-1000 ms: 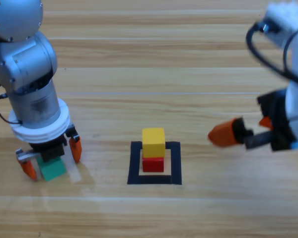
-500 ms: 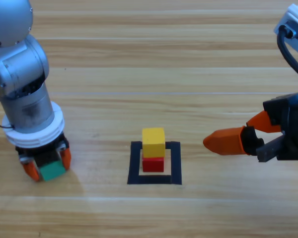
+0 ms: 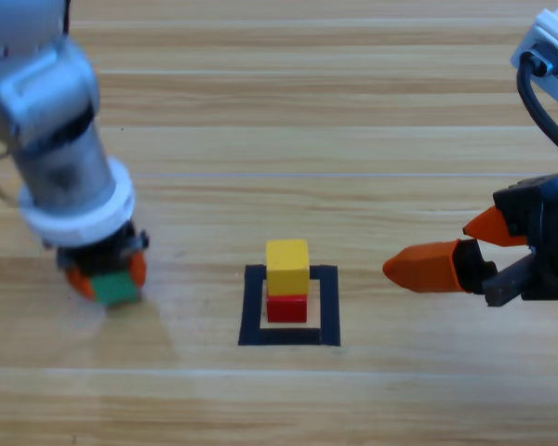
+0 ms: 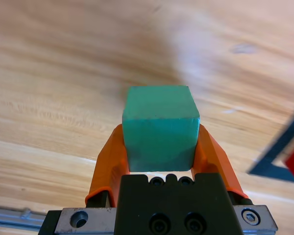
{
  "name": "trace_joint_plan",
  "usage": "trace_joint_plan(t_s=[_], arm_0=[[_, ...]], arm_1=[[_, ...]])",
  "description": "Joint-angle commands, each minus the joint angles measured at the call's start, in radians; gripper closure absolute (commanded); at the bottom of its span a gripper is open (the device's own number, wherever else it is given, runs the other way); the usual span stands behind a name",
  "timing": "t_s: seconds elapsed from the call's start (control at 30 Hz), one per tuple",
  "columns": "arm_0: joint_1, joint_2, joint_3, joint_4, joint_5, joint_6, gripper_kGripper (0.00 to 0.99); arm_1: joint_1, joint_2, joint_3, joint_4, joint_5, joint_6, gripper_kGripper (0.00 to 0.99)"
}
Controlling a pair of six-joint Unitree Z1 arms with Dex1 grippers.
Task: Stack the blocks in the rectangular block: red at the bottom, yellow in the middle, green on top
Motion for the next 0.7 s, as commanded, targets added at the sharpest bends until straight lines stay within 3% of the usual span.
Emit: trace_joint_plan(t_s=[0.03, 0.27, 0.47, 0.7], arm_0=[[-0.017, -0.014, -0.215, 0.165, 0.047, 0.132, 0.840], [-0.082, -0.009, -0.379, 0.291, 0.033, 0.304, 0.875], [-0.186, 0.104, -0.602, 0.417, 0.024, 0.438, 0.919], [-0.246, 0.169, -0.694, 0.443, -0.051, 0.504, 0.924]], arm_1=[[-0.024, -0.031, 0.025, 0.014, -0.021, -0.009, 0.001], [-0.024, -0.031, 0.026, 0.017, -0.027, -0.008, 0.001], [-0.024, -0.032, 0.022, 0.035, -0.027, -0.012, 0.001], [-0.024, -0.027, 0.020, 0.043, -0.026, -0.014, 0.001]])
